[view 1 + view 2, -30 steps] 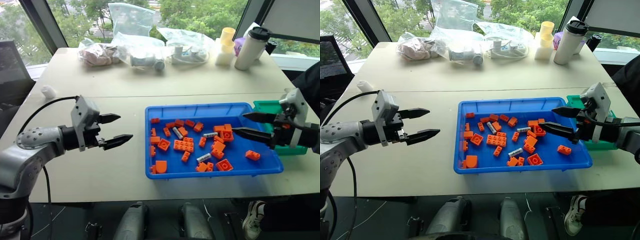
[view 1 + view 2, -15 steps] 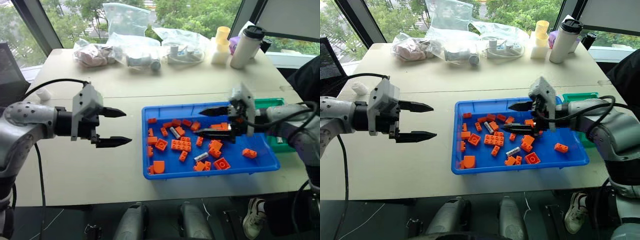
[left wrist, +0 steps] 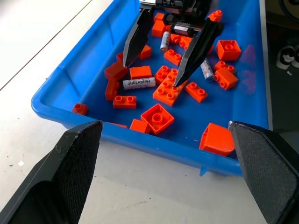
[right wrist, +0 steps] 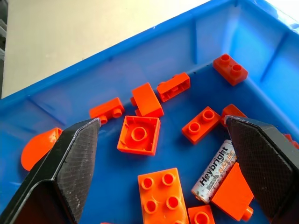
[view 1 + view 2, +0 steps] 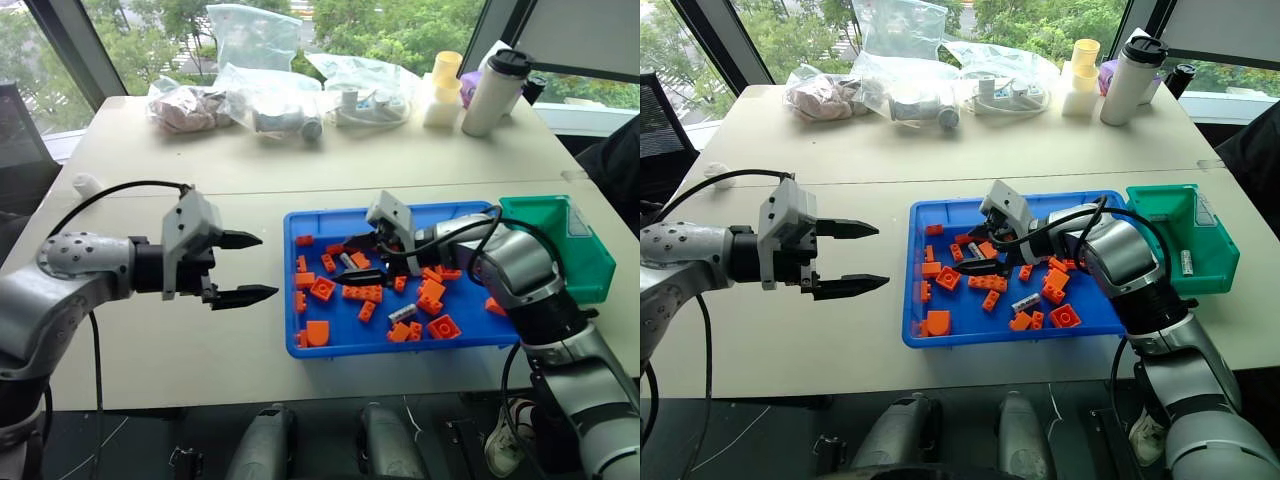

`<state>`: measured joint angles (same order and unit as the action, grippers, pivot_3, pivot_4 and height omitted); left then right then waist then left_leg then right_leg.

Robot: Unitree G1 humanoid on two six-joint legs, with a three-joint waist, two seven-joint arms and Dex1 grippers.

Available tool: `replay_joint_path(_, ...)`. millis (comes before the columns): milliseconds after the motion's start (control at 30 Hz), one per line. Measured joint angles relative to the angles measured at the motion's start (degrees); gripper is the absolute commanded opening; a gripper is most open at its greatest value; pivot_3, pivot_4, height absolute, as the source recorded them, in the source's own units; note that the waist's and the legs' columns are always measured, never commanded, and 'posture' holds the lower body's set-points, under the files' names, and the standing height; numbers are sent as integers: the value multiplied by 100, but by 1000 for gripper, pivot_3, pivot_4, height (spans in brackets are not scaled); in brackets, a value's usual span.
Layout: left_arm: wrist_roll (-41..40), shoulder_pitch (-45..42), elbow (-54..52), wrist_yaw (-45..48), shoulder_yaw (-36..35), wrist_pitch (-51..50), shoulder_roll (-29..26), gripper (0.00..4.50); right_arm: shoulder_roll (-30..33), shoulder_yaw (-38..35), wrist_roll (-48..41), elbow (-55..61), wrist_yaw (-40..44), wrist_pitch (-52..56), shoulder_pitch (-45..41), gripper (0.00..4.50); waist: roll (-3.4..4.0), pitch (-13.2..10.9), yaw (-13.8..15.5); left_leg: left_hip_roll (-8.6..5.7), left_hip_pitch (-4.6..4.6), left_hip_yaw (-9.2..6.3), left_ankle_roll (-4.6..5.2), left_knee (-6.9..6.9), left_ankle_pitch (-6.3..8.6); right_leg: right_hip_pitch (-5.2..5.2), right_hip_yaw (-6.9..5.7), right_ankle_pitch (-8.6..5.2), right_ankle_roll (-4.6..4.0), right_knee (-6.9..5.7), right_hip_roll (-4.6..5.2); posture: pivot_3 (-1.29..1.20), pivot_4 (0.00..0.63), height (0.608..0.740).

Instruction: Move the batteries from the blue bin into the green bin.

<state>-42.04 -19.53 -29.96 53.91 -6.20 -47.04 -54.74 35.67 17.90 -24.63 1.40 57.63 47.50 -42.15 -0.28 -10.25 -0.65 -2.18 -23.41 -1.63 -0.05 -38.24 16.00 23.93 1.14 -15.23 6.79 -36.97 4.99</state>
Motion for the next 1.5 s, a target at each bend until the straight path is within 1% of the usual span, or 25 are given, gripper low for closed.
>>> replay_joint_path(100, -55, 175, -122, -119, -31, -6, 46, 4500, -56, 88, 177, -79, -11, 6, 1, 4396, 0, 0, -9, 0, -1, 2, -4, 0, -2, 9, 3, 0, 0, -9, -1, 0, 150, 740)
replay_joint_path(233, -100, 191, -174, -196, -33, -3, 63, 4500, -219, 364, 536, -323, -110, -28, -1, 4396, 0, 0, -15, 0, -1, 5, -8, 1, -5, 15, 5, 0, -1, -17, -2, 0, 150, 740)
replay_joint_path(500, -53, 183, -116, -296, -20, 101, 204, 4500, -431, 537, 1060, -637, -265, -162, -268, 4396, 0, 0, -16, 0, 0, 8, -9, 1, -5, 16, 6, 0, -1, -21, -3, 0, 150, 740)
replay_joint_path(667, -3, 176, -55, -335, -17, 145, 293, 4500, -479, 635, 1317, -642, -350, -116, -359, 4396, -1, 1, -8, -1, 0, 7, -10, 0, -6, 16, 5, 0, -1, -21, -3, 0, 150, 740)
replay_joint_path(1200, 42, 112, -9, -419, 34, 161, 435, 4500, -429, 169, 1269, -85, -606, 492, -279, 4396, -1, 1, -11, -1, -1, 7, -9, 2, -6, 19, 6, 0, 0, -22, -2, 0, 150, 740)
replay_joint_path(1500, 93, 92, -9, -443, 91, 161, 551, 4500, -425, 273, 1318, -184, -615, 573, -96, 4396, -1, 1, -17, -1, -1, 8, -9, 2, -6, 19, 5, 0, -1, -22, -4, 0, 150, 740)
